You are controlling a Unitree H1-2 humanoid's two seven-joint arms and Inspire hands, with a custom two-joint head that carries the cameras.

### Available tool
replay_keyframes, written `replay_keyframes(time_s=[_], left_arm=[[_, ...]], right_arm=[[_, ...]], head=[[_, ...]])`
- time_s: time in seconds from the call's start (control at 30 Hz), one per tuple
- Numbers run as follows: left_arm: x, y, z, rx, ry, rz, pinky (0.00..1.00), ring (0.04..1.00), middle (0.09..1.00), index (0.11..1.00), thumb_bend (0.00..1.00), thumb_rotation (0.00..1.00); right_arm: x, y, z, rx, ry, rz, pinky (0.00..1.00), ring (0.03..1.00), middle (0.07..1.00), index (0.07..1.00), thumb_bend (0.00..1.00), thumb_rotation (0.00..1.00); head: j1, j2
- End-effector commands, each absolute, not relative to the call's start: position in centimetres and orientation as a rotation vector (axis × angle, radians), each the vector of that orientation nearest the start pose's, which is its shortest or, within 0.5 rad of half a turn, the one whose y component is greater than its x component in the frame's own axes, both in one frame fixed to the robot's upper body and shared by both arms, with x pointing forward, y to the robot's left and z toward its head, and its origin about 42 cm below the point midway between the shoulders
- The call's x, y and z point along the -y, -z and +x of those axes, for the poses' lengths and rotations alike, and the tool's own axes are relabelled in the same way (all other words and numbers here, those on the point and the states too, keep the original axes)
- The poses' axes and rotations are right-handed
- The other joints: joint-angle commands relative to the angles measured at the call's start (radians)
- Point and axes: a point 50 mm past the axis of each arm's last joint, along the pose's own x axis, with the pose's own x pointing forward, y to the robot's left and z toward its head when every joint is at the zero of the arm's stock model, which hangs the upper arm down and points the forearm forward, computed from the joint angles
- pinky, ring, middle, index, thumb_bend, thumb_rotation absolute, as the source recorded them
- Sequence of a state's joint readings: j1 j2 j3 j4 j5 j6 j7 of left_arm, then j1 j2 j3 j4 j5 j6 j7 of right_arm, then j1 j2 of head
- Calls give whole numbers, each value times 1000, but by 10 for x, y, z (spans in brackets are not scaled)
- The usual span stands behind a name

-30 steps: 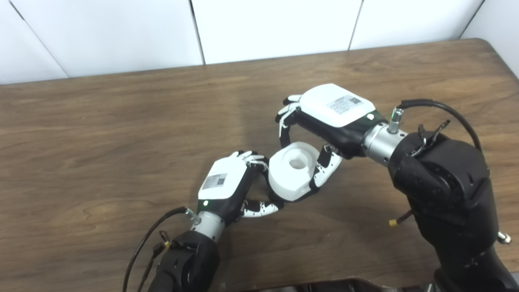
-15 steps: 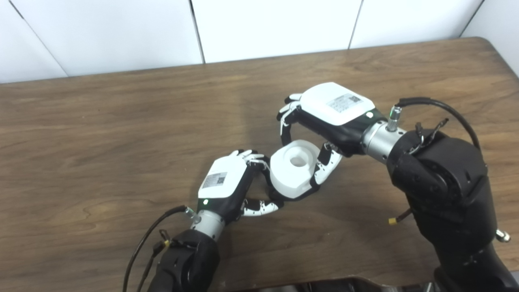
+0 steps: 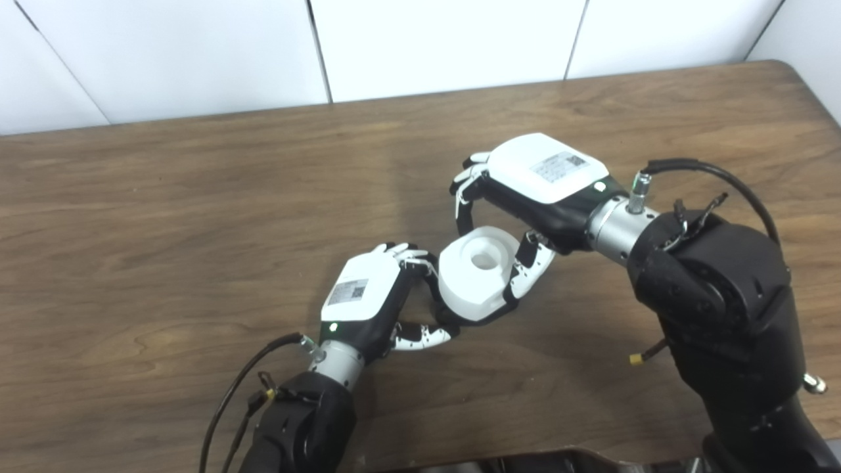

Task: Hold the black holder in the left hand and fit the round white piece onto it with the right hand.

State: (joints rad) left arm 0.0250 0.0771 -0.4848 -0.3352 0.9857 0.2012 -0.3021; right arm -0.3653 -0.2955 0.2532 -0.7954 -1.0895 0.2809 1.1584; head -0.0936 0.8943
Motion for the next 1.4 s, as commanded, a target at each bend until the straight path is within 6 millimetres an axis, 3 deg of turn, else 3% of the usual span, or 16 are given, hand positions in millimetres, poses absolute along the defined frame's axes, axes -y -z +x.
replay_keyframes(time_s=[0.0, 1.37], left_arm=[[-102, -163, 239, 210, 478, 1006, 944, 890, 808, 486, 517, 56], [-101, -166, 239, 205, 477, 1004, 954, 893, 809, 486, 517, 56]], right_arm=[[179, -322, 265, 276, -542, -1494, 793, 909, 819, 482, 526, 136], [178, -313, 263, 258, -552, -1473, 802, 920, 825, 483, 525, 135]], head=[[-1, 2], [-1, 9]])
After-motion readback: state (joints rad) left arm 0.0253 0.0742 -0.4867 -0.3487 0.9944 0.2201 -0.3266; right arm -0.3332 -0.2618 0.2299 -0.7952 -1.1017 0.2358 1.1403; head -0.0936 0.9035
